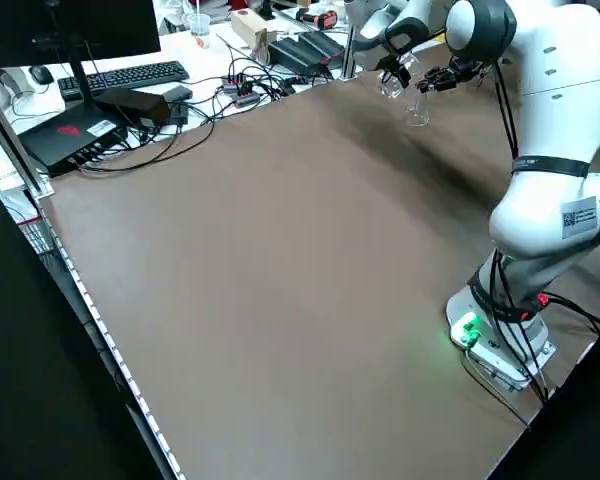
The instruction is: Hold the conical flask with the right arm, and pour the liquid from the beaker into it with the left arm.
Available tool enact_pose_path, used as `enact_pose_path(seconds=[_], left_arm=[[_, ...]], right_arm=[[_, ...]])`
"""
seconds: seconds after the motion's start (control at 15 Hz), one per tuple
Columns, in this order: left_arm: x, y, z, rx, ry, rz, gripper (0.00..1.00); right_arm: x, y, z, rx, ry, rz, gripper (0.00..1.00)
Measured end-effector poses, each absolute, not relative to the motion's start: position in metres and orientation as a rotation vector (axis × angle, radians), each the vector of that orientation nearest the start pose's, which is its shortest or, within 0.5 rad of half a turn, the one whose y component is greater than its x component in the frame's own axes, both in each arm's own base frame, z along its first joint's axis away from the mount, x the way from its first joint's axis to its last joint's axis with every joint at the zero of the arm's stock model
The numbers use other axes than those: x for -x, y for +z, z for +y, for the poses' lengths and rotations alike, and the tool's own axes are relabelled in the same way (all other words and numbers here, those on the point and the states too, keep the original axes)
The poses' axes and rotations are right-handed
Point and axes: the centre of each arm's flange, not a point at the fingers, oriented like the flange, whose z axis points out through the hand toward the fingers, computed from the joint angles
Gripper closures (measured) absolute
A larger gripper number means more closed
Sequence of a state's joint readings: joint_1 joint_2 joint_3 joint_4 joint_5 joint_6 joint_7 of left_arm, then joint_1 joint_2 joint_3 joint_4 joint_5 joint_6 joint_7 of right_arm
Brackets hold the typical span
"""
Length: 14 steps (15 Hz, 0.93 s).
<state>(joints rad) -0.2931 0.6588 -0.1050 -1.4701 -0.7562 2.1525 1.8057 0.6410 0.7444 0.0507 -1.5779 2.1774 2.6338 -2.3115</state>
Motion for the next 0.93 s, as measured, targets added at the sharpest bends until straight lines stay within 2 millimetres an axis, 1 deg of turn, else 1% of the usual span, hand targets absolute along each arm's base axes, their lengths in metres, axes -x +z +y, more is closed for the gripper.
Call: enact_pose_path(seconds=[0.2, 0.4, 0.6, 0.67, 0.93], left_arm=[[-0.662, 0.308, -0.296, -1.627, 0.612, -1.982, 0.02], [-0.659, 0.310, -0.302, -1.609, 0.588, -2.040, 0.02], [-0.659, 0.319, -0.304, -1.600, 0.595, -2.066, 0.02], [-0.658, 0.325, -0.305, -1.594, 0.594, -2.093, 0.02], [-0.656, 0.329, -0.310, -1.581, 0.587, -2.120, 0.02]], right_arm=[[-0.553, 0.205, 0.433, 1.910, -1.157, -1.034, 0.61], [-0.552, 0.205, 0.435, 1.913, -1.154, -1.037, 0.61], [-0.552, 0.204, 0.436, 1.918, -1.154, -1.030, 0.61], [-0.553, 0.204, 0.436, 1.919, -1.156, -1.022, 0.61], [-0.553, 0.202, 0.437, 1.924, -1.156, -1.019, 0.61]])
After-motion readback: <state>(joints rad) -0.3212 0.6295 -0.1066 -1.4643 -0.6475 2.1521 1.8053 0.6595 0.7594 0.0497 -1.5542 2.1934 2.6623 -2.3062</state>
